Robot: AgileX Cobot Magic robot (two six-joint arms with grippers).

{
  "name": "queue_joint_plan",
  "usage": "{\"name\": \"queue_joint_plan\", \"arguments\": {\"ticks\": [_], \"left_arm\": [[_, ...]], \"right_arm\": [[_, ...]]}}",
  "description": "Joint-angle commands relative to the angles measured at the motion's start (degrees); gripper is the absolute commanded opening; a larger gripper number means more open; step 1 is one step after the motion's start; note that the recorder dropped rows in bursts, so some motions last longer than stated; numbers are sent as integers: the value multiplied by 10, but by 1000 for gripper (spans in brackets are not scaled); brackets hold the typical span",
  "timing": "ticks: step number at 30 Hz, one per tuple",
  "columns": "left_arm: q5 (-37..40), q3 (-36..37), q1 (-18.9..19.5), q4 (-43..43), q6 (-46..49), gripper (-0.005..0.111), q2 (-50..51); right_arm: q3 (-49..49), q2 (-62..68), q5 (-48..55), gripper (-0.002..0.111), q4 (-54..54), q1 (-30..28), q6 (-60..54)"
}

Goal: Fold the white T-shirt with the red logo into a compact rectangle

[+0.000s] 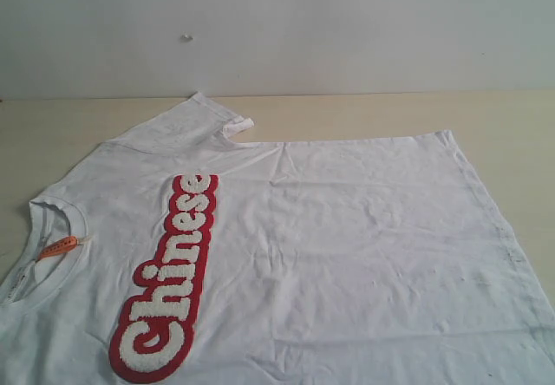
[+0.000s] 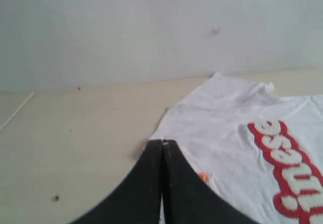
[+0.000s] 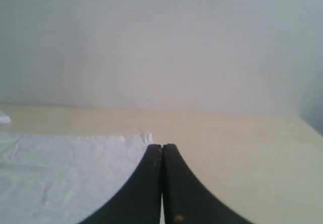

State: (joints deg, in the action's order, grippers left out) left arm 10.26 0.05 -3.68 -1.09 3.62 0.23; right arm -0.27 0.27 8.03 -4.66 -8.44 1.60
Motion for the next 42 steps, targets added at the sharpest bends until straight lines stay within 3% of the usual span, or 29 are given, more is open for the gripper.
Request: {"name": "queue_joint_plan", "arguments": {"ticks": [1,5,6,12,15,19,23,29,37,42], "left_arm": [[-172,0,1,4,0,0,-2],[-288,0,1,4,-7,0,-2],[-304,0,1,4,-45,0,-2],[-339,0,1,4,-175,0,-2],[-362,0,1,3,-201,0,-2],[-406,0,1,3,-314,0,-2],[-444,-15,1,3,-322,0,-1],[-431,-109,1,-3,-311,0,47],[-266,-298,1,-179,-294,0,182],[-174,-375,1,-221,-294,0,294]], "right_arm": [[3,-3,-89,0,-16,-2,-4],[3,-3,-209,0,-16,-2,7],[3,-3,-243,0,-16,-2,15],[3,-3,-401,0,-16,-2,22],[3,-3,-450,0,-16,-2,98],[3,-3,-490,0,-14,-2,212],[-31,-3,-475,0,-14,-2,227],[-132,-3,-390,0,-14,-2,240],[-259,74,-251,0,-20,-2,240],[-329,158,-141,0,-20,-2,229]]}}
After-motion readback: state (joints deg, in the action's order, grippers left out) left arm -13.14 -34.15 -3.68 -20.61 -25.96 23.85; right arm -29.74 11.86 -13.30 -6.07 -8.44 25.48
